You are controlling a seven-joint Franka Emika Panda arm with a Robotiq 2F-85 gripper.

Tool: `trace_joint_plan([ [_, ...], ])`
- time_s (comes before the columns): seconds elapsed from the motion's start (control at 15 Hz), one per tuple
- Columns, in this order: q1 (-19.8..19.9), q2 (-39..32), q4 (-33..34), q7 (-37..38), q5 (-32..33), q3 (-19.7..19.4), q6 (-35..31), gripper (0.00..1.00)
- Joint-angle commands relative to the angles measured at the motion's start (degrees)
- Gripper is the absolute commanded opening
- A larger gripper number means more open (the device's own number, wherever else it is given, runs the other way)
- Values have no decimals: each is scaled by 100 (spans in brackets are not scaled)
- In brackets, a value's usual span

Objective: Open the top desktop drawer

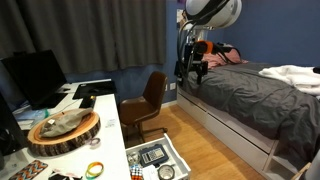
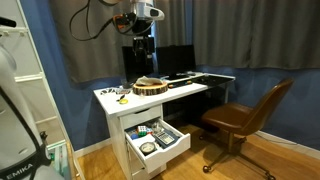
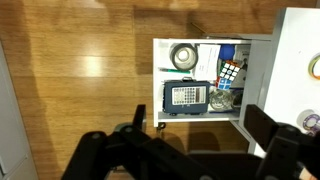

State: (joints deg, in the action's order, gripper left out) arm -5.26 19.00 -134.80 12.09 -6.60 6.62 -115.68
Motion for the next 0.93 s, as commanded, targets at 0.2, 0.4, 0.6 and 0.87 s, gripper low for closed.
trace_joint_plan([
  [0.2,36,-104,39,-71,73,10,-112,100],
  [0.4,-199,-488,-2,-627,-363,-1,-529,100],
  [0.6,-414,-868,-68,-792,-651,164,-953,100],
  [0.87,-692,-1460,-85,-900,-987,405,-1562,100],
])
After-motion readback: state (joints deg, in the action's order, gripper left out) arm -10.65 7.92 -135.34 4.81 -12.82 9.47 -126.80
